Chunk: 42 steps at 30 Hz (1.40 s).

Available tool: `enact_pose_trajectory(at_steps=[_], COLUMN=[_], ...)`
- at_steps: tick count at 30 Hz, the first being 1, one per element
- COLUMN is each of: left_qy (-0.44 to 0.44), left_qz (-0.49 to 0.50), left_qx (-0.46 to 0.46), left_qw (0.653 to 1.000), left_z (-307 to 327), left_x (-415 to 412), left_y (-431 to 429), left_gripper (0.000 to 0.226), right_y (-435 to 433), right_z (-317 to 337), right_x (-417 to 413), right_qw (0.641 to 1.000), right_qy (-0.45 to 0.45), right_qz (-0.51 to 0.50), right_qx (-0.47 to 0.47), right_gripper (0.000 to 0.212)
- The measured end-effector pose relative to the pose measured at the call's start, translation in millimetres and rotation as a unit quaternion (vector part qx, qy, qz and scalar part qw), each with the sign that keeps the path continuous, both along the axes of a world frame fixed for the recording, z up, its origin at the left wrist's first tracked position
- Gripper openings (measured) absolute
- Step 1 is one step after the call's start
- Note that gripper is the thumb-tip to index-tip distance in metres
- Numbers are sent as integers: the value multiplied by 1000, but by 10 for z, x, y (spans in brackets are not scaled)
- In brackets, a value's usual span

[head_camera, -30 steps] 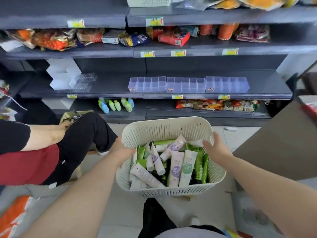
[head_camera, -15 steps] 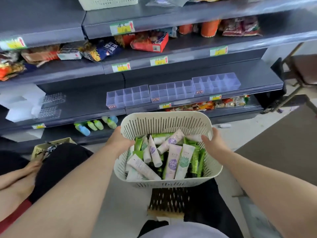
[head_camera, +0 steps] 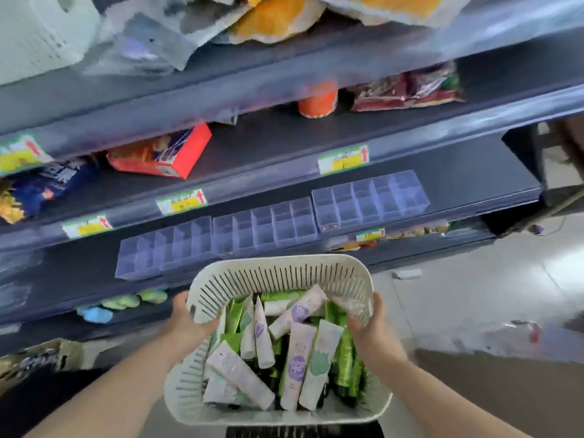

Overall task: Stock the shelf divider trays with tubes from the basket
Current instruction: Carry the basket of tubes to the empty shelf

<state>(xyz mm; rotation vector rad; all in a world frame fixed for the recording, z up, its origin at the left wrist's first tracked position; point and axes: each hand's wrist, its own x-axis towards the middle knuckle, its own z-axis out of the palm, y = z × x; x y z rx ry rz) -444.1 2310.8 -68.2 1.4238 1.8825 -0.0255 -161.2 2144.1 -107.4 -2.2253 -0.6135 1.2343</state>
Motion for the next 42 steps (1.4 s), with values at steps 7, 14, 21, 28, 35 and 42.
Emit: enact_pose_trajectory(at_steps=[7, 14, 21, 28, 35, 42], left_qy=[24, -28, -9, 16, 43, 30], left_qz=[-2, 53, 80, 47, 50, 44], left_qx=[1, -18, -49, -61, -62, -57], left_qw=[1000, 998, 996, 997, 996, 997], left_z=[-881, -812, -734, -686, -711, -886], left_x=[451, 468, 283, 320, 418, 329], left_y=[93, 30, -17, 90, 74, 168], left_gripper=[74, 66, 67, 67, 74, 69], right_y=[65, 316, 331, 174, 255, 342], right_z=[-571, -445, -466, -580, -595, -646], right_x=[562, 611, 342, 236, 386, 323], right_qw=[999, 998, 999, 997, 996, 996], right_qy=[26, -22, -27, 0, 20, 21], right_qz=[-27, -39, 2, -11, -21, -39], right_qx=[23, 36, -17, -72, -87, -83], right_gripper=[79, 72, 68, 72, 73, 72])
